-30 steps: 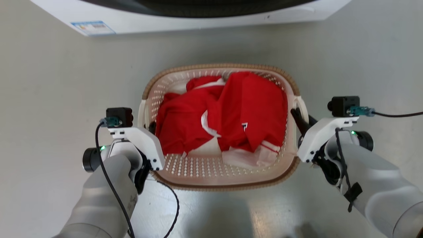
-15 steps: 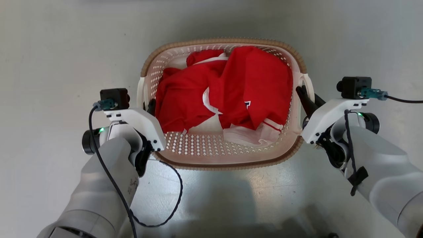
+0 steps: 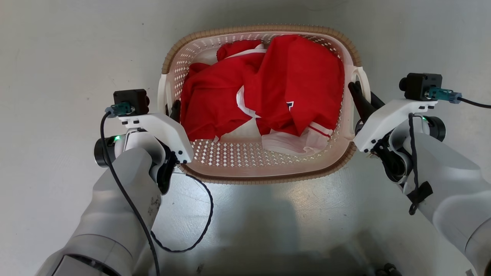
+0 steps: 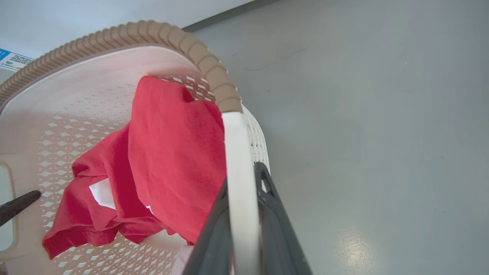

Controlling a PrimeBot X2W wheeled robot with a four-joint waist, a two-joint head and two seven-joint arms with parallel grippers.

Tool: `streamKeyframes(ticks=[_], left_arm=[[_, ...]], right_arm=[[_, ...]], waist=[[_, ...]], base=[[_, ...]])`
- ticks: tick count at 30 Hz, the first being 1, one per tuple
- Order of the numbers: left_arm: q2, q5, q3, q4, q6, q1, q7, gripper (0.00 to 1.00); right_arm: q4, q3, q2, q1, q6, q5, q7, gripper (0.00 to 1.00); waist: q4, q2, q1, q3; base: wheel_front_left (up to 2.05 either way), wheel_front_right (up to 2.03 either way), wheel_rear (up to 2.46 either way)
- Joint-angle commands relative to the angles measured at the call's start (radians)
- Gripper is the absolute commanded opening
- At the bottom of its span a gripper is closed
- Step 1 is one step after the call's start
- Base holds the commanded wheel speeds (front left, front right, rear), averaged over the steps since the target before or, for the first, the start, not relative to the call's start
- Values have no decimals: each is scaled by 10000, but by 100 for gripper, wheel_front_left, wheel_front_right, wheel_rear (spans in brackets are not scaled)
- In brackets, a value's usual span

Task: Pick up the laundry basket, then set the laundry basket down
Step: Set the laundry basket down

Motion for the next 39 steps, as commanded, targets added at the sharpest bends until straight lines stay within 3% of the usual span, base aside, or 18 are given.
streamKeyframes(ticks=[1,3,4,6,8,9,10,11,27,39], left_arm=[[176,-160,96,-90,77,17,-89,0],[176,-216,33,-82,87,6,-94,0],[176,-241,-3,-78,93,1,-96,9],[176,-309,-76,-73,77,0,-98,72],[176,-376,-151,-65,66,1,-77,100],[176,-433,-173,-60,61,6,-27,100],[176,-475,-203,-55,60,4,-1,100],[176,-501,-239,-51,71,-4,-2,100],[175,-684,-683,56,236,124,-50,100],[394,-594,-695,102,428,685,-131,100]], right_arm=[[-44,-47,-45,464,73,-90,-138,0],[-24,-101,-44,474,73,-132,-138,0],[-9,-129,-43,475,73,-152,-138,0],[19,-183,-35,488,73,-187,-138,0],[37,-221,-28,513,73,-214,-138,5],[52,-238,-23,523,73,-228,-138,22],[70,-259,-17,530,73,-244,-138,91],[87,-284,-10,535,73,-260,-138,100],[-17,-963,127,739,73,-864,-139,100],[18,-1250,247,1302,73,-1017,-139,100]], waist=[[2,0,0,6],[9,0,0,19],[15,0,0,25],[26,0,0,28],[41,0,0,29],[44,0,0,27],[48,0,0,23],[52,0,0,18],[-52,0,0,-434],[-271,0,0,-1569]], base=[[0,0,0],[0,0,0],[0,0,0],[0,0,0],[0,0,0],[0,0,0],[0,0,0],[0,0,0],[0,0,0],[0,0,0]])
